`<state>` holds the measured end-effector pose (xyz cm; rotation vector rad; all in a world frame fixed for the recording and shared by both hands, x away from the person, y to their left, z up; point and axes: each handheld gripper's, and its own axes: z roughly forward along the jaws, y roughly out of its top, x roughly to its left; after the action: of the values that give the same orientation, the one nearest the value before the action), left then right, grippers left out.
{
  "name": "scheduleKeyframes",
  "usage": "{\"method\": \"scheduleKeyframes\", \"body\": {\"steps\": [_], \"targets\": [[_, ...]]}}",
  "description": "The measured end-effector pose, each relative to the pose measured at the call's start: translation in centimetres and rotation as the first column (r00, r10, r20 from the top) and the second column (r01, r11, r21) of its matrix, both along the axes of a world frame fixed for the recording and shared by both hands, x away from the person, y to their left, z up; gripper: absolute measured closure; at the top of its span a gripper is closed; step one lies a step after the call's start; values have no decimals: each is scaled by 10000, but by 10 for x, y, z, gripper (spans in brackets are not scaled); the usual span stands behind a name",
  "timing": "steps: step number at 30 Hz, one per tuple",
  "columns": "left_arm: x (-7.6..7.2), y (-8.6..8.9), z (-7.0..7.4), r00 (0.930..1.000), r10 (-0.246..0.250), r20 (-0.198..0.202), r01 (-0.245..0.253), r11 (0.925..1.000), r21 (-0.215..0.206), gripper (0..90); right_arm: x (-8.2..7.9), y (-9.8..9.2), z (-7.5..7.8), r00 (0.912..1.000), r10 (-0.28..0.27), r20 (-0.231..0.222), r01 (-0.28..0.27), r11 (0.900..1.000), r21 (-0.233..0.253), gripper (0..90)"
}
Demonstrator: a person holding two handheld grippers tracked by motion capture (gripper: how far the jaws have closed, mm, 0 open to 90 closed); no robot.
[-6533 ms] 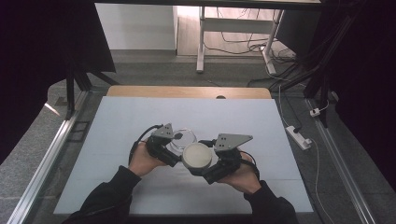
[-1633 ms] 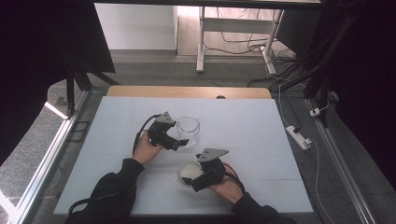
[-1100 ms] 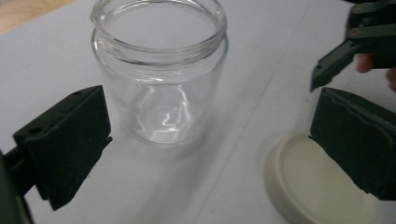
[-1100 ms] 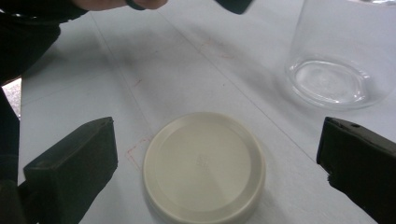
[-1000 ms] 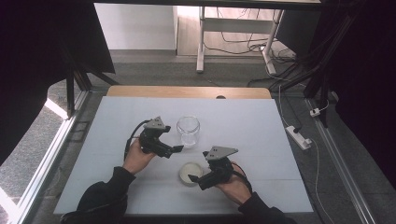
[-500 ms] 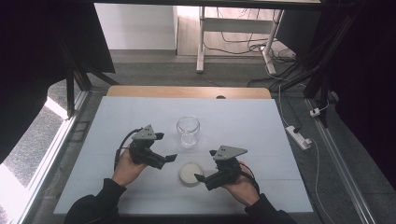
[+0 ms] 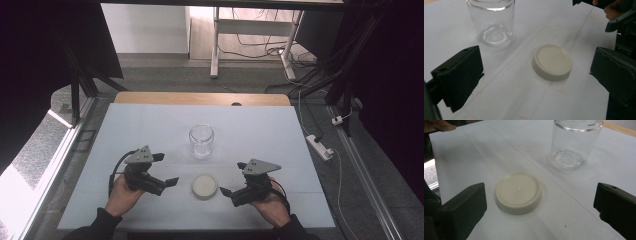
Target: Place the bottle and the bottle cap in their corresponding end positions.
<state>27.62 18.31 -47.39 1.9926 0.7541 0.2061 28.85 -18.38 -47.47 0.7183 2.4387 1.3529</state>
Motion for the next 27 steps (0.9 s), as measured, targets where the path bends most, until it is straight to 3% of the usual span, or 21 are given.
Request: {"method": "scheduleKeyframes", "body": {"steps": [11,17,27], "targets": [[-26,31,-6,9975,693,-133,-694,9975,-139,0,-7,-26,1,9978,-652,98,651,9978,86,0],[-39,50,-11,9926,1202,-183,-1206,9925,-207,0,-12,-42,0,9943,-1059,116,1057,9943,124,0],[-64,83,-19,9727,2318,-113,-2319,9726,-143,0,-23,-75,-3,9811,-1935,33,1935,9811,83,0]]}}
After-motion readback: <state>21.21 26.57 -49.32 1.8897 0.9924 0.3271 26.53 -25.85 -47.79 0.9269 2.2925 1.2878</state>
